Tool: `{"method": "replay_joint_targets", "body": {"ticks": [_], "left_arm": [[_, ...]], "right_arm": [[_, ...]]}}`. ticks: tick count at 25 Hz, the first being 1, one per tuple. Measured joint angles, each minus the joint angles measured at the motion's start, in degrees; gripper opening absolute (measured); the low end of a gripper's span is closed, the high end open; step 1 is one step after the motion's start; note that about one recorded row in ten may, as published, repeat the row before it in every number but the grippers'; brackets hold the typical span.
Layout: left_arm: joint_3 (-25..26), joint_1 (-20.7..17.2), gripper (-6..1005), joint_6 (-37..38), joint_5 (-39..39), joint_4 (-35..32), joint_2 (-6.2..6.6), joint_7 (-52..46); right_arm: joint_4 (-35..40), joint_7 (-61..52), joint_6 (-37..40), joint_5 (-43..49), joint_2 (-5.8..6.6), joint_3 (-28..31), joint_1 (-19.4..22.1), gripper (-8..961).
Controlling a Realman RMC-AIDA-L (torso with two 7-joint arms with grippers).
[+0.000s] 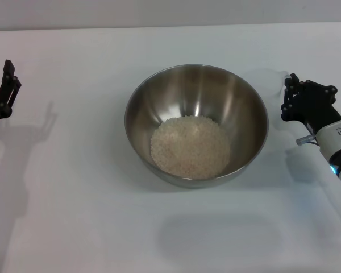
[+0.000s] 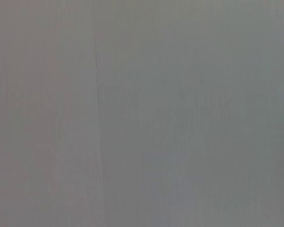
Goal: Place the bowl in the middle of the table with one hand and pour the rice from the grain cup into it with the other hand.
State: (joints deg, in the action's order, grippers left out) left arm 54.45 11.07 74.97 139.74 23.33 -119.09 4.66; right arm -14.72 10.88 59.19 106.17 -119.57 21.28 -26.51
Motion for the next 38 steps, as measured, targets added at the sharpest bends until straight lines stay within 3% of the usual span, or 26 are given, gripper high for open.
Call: {"method": "replay_joint_targets", "body": {"ticks": [4, 15, 24, 33, 38], "left_arm": [[0.0, 0.0, 824, 0.0, 0.0, -0.1, 0.0, 0.0], [-0.2, -0.1, 825, 0.0, 0.0, 0.0, 0.0, 0.0], [-0.2, -0.2, 824, 0.1, 0.0, 0.1, 0.0, 0.0], [-0.2, -0.3, 825, 0.0, 0.0, -0.2, 0.0, 0.0], [-0.2, -0.3, 824, 0.0, -0.3, -0.3, 0.0, 0.0]], "right_arm": [[-0.2, -0.1, -0.1, 0.0, -0.07, -0.1, 0.0, 6], [-1.6, -0.1, 0.5, 0.0, -0.08, -0.3, 1.3, 259], [-2.6, 0.0, 3.4, 0.0, 0.03, -0.9, 4.2, 263], [-2.6, 0.0, 16.7, -0.3, 0.22, 0.1, 11.6, 275], [-2.6, -3.2, 26.8, -0.5, 0.11, 4.4, 16.0, 274]]}}
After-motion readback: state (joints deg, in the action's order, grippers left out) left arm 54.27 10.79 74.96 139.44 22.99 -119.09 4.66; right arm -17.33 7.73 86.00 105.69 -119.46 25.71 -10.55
